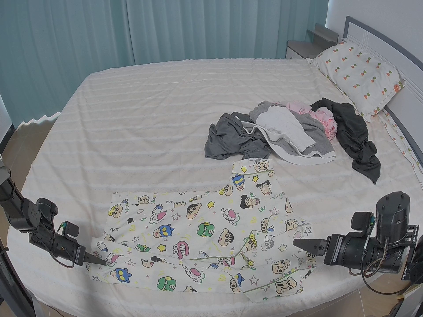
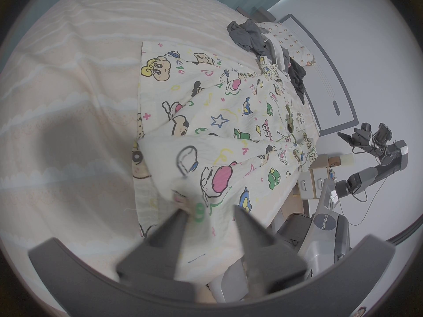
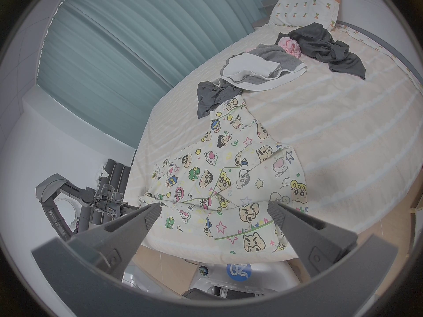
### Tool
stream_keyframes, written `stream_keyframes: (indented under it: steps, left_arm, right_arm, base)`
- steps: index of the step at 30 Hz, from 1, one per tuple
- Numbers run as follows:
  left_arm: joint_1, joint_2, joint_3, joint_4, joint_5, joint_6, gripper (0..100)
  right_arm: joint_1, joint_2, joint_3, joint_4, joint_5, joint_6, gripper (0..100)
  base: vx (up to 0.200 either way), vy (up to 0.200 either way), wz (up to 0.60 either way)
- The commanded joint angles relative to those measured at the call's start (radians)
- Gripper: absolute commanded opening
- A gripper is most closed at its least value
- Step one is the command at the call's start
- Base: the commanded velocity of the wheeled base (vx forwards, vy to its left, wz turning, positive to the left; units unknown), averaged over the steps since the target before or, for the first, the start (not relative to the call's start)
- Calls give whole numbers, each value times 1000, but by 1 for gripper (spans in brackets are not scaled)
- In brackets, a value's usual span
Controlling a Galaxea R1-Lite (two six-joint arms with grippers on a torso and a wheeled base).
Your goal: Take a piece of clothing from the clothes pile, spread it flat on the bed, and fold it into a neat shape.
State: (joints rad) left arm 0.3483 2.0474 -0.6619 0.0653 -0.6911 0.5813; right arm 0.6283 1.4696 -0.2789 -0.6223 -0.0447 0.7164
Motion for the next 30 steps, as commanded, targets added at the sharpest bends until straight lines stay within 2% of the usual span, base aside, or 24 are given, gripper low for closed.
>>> stream_keyframes:
  steps: [1, 19, 30]
  left_arm:
    - [5, 3, 4, 1, 1, 0, 0]
    - [81, -136, 87, 14, -1, 5, 0]
    - [120, -197, 166, 14, -28, 74, 0]
  right_arm:
    - [1, 2, 0, 0, 0, 0, 100]
    - [1, -9, 0, 1, -1, 0, 100]
    - [2, -15, 0, 1, 0, 0, 100]
  base:
    - [0, 0, 0]
    - [0, 0, 0]
    - [0, 0, 0]
